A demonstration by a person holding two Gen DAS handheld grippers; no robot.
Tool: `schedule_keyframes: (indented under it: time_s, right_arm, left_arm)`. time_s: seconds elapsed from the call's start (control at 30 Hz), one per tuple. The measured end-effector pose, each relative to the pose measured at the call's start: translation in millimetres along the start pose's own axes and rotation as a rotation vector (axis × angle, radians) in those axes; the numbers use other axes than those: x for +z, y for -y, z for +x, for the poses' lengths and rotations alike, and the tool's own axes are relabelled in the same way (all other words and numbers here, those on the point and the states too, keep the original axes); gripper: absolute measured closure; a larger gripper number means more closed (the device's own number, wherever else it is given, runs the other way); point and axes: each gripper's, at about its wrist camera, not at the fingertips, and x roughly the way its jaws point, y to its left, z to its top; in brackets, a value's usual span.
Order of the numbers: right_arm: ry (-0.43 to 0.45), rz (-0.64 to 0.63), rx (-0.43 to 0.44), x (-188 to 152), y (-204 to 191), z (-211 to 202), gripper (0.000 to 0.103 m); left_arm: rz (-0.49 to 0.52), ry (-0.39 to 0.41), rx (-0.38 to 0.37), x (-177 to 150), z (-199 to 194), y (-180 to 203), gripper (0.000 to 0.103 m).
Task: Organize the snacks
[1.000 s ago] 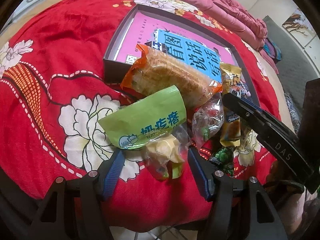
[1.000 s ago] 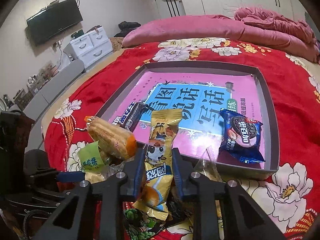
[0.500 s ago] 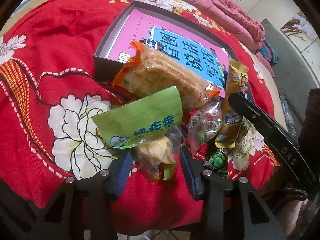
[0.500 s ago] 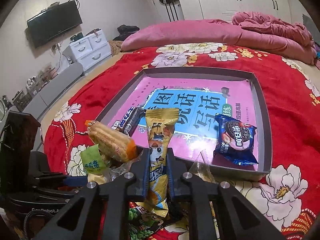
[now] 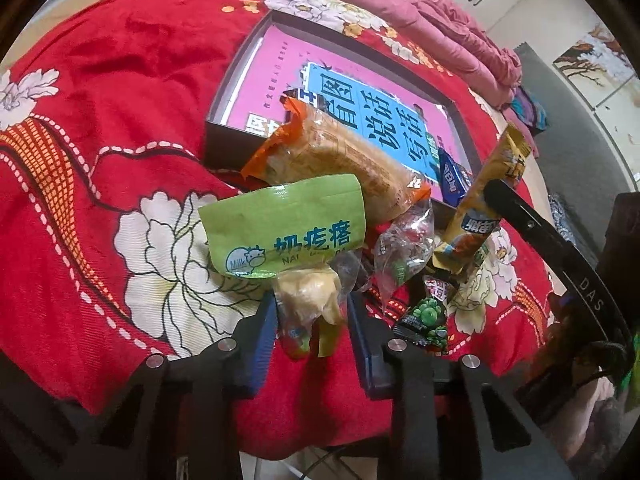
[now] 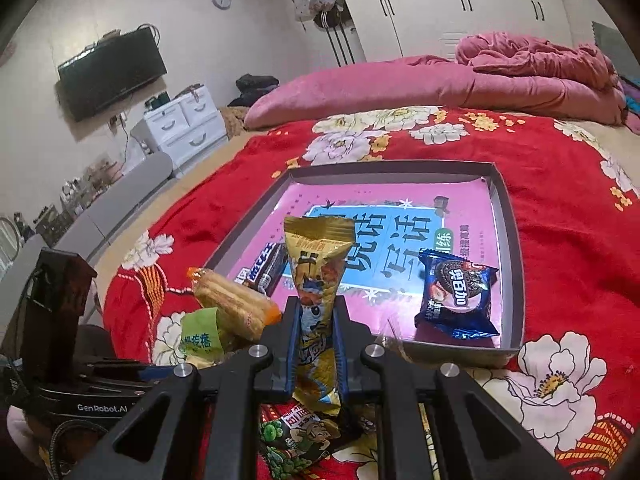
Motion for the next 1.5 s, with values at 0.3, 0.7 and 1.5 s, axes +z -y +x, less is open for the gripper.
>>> schedule_keyframes:
  time_s: [0.3, 0.7, 1.5]
  right_arm:
    - [0.035, 0.009, -0.005, 4, 3, -8, 0.088]
    - [0.095, 0.011, -0.02, 8, 5, -21, 0.088]
    - [0.182, 0.108, -0.063, 16, 36, -43, 0.087]
  left_arm:
    - [0.014, 0.048, -0.002, 4, -19, 0, 0.068]
    - [0.062, 0.175, 0.031, 16, -58, 2, 0.068]
    - [0.028, 0.269, 0.042, 56, -72, 2, 0.068]
